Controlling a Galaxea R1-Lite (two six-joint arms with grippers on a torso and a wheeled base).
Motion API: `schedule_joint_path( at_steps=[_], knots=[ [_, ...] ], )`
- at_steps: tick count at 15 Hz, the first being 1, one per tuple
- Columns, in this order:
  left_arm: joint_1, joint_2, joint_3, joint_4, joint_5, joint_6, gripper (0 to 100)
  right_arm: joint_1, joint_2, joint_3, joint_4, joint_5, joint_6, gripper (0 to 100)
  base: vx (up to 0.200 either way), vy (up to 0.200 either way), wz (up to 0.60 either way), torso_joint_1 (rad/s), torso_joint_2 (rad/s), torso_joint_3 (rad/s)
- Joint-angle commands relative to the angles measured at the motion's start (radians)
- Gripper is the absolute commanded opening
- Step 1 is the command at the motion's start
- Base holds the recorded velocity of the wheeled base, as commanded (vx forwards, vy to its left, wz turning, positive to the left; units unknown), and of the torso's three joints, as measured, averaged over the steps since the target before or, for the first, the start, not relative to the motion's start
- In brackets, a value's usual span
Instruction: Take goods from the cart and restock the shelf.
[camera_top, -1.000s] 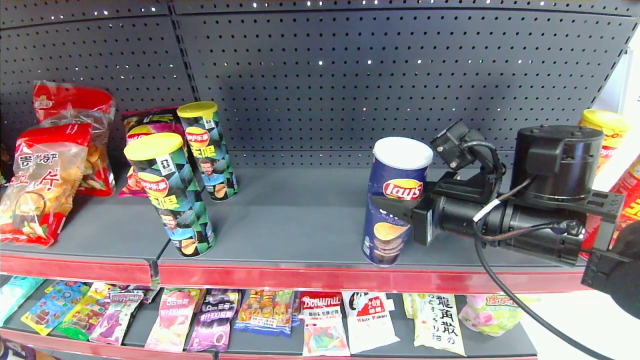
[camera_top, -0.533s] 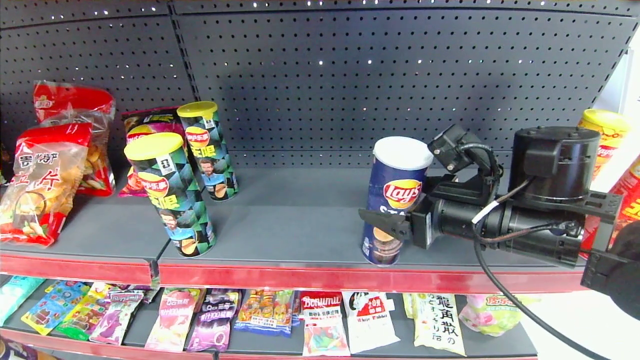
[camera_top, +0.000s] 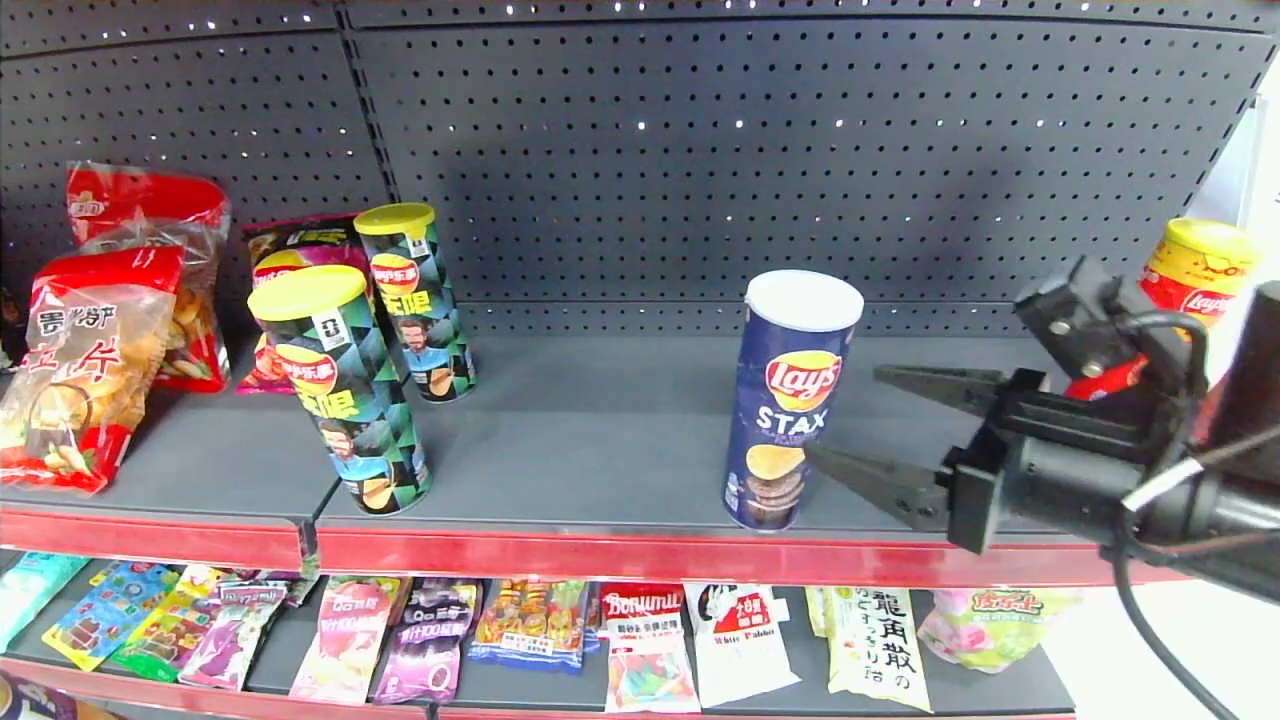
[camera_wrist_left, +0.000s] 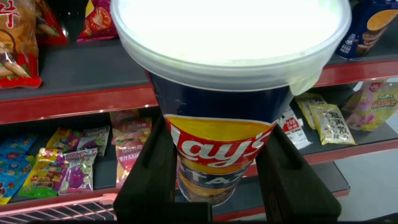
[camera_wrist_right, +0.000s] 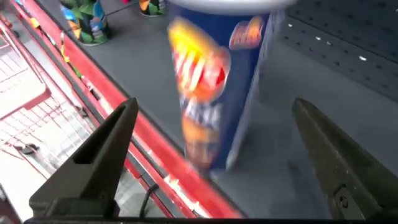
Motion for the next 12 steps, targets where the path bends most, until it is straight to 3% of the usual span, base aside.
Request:
schedule_joint_path(
  at_steps=[1, 3, 5, 6, 8, 10, 12],
  knots=[
    [0.0, 0.007, -0.003, -0.001, 0.0, 0.0, 0, -0.104, -0.299, 0.187, 0.024, -0.006, -0.024, 100, 0.0, 0.0, 0.0, 0.0, 0.0, 0.0],
    [-0.002, 0.015, -0.004, -0.001, -0.002, 0.001, 0, -0.3, -0.487, 0.185, 0.206, -0.006, -0.066, 100, 0.0, 0.0, 0.0, 0.0, 0.0, 0.0],
    [-0.002, 0.013, -0.003, -0.008, -0.019, 0.031, 0, -0.51, -0.693, 0.128, 0.481, -0.004, -0.083, 100, 0.0, 0.0, 0.0, 0.0, 0.0, 0.0],
    [-0.002, 0.012, -0.006, -0.008, -0.029, 0.034, 0, -0.568, -0.811, 0.11, 0.63, -0.003, -0.083, 100, 0.0, 0.0, 0.0, 0.0, 0.0, 0.0],
    [-0.003, 0.013, -0.006, -0.008, -0.089, 0.037, 0, -0.616, -1.047, 0.115, 0.91, -0.009, -0.081, 100, 0.0, 0.0, 0.0, 0.0, 0.0, 0.0],
    [-0.003, 0.025, -0.018, -0.009, -0.12, 0.037, 0, -0.628, -1.215, 0.176, 0.973, -0.01, -0.083, 100, 0.0, 0.0, 0.0, 0.0, 0.0, 0.0],
    [-0.003, 0.058, -0.049, -0.009, -0.187, 0.035, 0, -0.625, -1.297, 0.262, 0.97, -0.065, -0.077, 100, 0.0, 0.0, 0.0, 0.0, 0.0, 0.0]
  ],
)
